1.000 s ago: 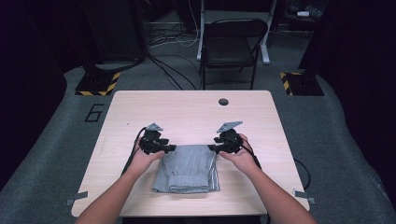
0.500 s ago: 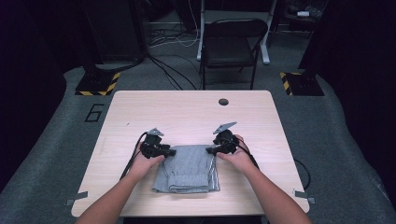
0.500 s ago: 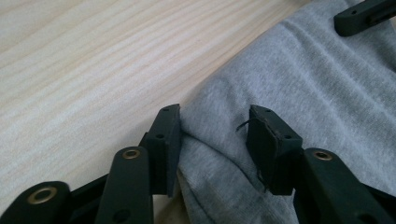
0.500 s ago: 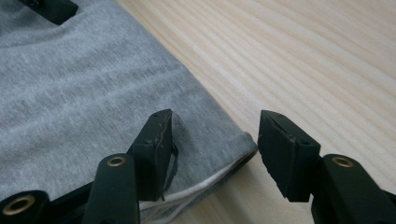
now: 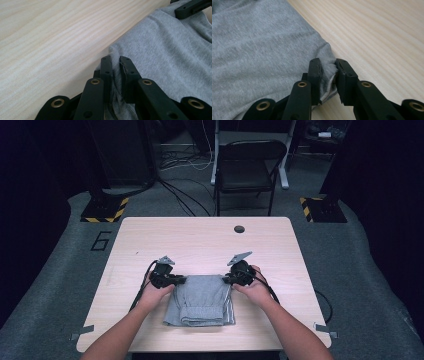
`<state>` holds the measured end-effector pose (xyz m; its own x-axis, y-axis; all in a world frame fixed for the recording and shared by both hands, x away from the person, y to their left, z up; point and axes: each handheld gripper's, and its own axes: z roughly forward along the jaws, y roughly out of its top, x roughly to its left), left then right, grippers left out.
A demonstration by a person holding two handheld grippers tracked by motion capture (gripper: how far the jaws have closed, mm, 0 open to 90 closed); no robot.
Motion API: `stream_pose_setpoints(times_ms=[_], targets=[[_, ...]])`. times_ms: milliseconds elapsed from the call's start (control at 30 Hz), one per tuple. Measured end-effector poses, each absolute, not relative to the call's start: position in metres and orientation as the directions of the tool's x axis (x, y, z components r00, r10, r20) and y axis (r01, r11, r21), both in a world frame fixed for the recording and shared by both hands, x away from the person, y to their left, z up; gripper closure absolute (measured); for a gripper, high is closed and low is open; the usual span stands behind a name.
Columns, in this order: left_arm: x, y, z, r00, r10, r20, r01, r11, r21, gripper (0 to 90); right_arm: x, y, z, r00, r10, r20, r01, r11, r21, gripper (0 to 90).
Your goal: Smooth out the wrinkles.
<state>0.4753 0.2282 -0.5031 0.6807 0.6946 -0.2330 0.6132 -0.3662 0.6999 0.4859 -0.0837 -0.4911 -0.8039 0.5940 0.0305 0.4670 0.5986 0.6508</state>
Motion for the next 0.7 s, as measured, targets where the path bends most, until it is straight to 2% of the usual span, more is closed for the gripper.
stream_pose_setpoints(times_ms=[267,400,467,700], targets=[[0.492,0.219,-0.491,0.664,0.717,-0.214,0.601,-0.342,0.722,82.0,0.498,-0.089,-0.478,-0.772,0.635,-0.026,0.448,0.574,0.685,74.5],[0.502,0.218,-0.486,0.647,0.737,-0.198,0.599,-0.33,0.73,82.0,0.508,-0.093,-0.471,-0.765,0.644,-0.032,0.45,0.569,0.688,74.4],[0.507,0.216,-0.484,0.651,0.739,-0.176,0.583,-0.338,0.739,82.0,0.51,-0.094,-0.47,-0.749,0.662,-0.003,0.475,0.54,0.695,74.4],[0.516,0.211,-0.486,0.647,0.745,-0.161,0.589,-0.355,0.726,82.0,0.519,-0.094,-0.471,-0.742,0.67,-0.027,0.473,0.551,0.688,74.1]])
